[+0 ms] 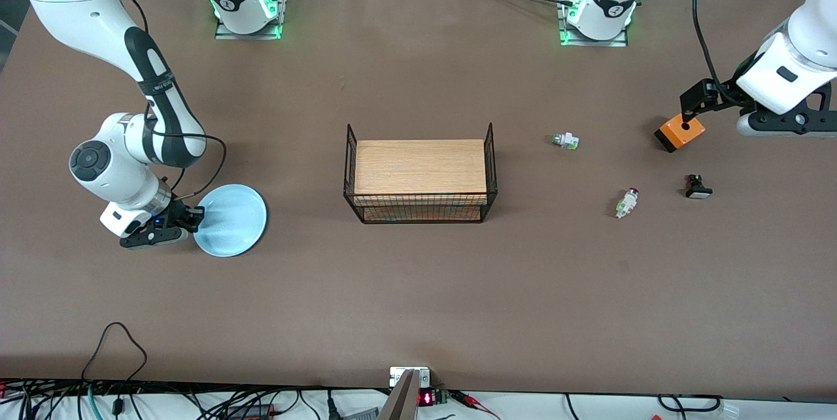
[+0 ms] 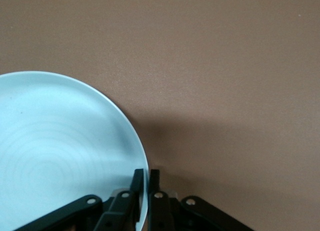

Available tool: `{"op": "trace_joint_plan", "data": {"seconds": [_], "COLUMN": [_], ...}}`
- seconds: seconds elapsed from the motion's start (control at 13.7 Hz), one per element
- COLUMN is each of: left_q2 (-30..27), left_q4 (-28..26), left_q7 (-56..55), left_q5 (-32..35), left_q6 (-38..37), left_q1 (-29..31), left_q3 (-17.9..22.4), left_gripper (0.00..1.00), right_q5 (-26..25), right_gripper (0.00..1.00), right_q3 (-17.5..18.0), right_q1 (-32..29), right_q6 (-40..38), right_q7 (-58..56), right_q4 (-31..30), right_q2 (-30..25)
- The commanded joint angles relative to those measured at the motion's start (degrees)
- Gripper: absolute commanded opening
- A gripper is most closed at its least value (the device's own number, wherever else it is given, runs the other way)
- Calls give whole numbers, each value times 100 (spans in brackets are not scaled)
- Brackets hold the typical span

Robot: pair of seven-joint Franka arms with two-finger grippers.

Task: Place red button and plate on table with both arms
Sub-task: 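Open the right gripper to release the plate rim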

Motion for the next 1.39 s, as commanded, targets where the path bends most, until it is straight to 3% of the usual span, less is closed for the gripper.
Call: {"op": "trace_joint_plan", "data": {"seconds": [0.0, 0.15, 0.22, 0.8, 0.95, 1.32], "left_q2": [22, 22, 22, 22, 13, 21], "left_q4": [135, 135, 135, 135, 135, 135], "left_q7": [33, 33, 42, 51, 51, 139], "left_q5": [-147, -147, -147, -138, -138, -138], "left_q6": [-138, -138, -138, -138, -138, -121], "left_q1": [-10, -19, -19, -10, 8, 8], "left_q3": [-5, -5, -5, 4, 4, -5], "left_gripper": [100, 100, 100, 100, 100, 100], "right_q5": [18, 18, 36, 71, 71, 53], "right_gripper": [38, 63, 100, 100, 100, 100], "right_q3": [137, 146, 146, 155, 155, 85], "right_q1": [-107, -107, -98, -116, -72, -115], "right_q6": [118, 135, 170, 400, -474, -4227], "right_q7": [-141, -141, -132, -88, -80, 192], "right_q4": [-45, -27, -18, -177, 85, 1982], "right_q2": [6, 24, 33, -63, -318, -828]}}
